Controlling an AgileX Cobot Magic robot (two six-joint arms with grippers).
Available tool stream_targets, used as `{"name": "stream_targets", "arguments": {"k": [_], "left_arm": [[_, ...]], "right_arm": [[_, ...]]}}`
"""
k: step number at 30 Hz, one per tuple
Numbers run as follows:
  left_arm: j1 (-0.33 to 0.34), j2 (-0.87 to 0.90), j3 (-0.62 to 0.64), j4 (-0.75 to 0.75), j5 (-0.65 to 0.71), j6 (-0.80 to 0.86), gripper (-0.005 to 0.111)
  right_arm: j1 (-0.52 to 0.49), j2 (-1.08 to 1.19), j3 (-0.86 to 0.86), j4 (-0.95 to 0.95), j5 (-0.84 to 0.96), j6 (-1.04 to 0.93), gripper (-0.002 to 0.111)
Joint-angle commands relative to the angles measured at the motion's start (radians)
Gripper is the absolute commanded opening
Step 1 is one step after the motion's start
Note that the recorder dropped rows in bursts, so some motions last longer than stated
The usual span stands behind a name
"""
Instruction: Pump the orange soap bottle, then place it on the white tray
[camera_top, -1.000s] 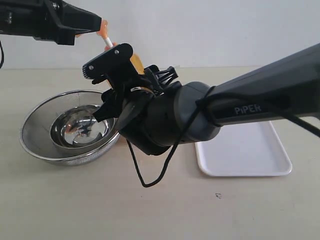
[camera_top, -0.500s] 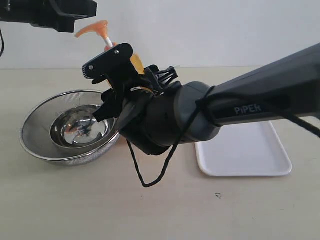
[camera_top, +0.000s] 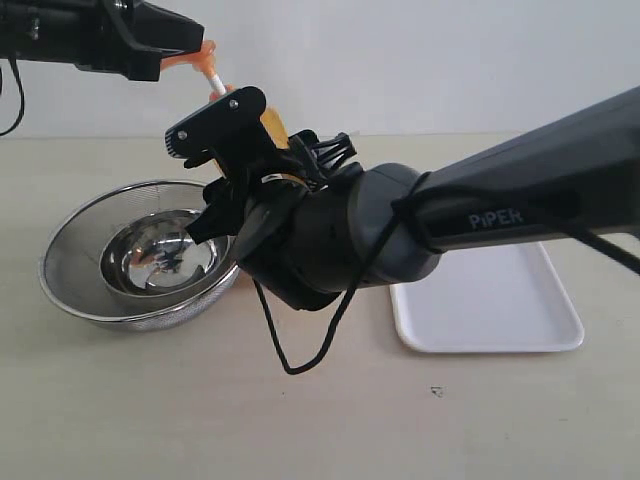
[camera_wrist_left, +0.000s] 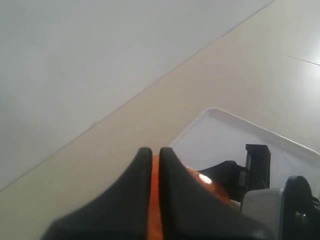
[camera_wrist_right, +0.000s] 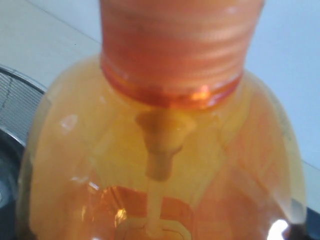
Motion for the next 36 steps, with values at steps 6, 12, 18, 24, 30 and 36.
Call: {"name": "stream_targets", "arguments": {"k": [6,12,18,24,30,36], "left_arm": [[-0.002,0.002,-0.005,0.019,-0.006,-0.03,0.005],[-0.002,0.022,-0.005,0.019,-0.029,-0.03,0.005],[-0.002,0.058,-0.005,0.019,-0.036,-0.043,0.005],[-0.002,0.076,0.0,0.019,-0.036,-0.043,0.005],[-0.002,0.076,0.0,0.019,-0.036,-0.043,0.005],[-0.002,0.076,0.002,0.019,-0.036,-0.043,0.005]], "right_arm": [[-0.001,-0.017,-0.014,-0.031,-0.04,-0.014,0.0],[-0.001,-0.017,-0.014,-0.031,-0.04,-0.014,0.0],[-0.001,-0.017,-0.014,-0.031,-0.04,-0.014,0.0],[-0.001,-0.017,-0.014,-0.031,-0.04,-0.02,0.0],[-0.001,-0.017,-0.014,-0.031,-0.04,-0.02,0.0],[-0.001,-0.017,-0.014,-0.031,-0.04,-0.034,0.0]]}}
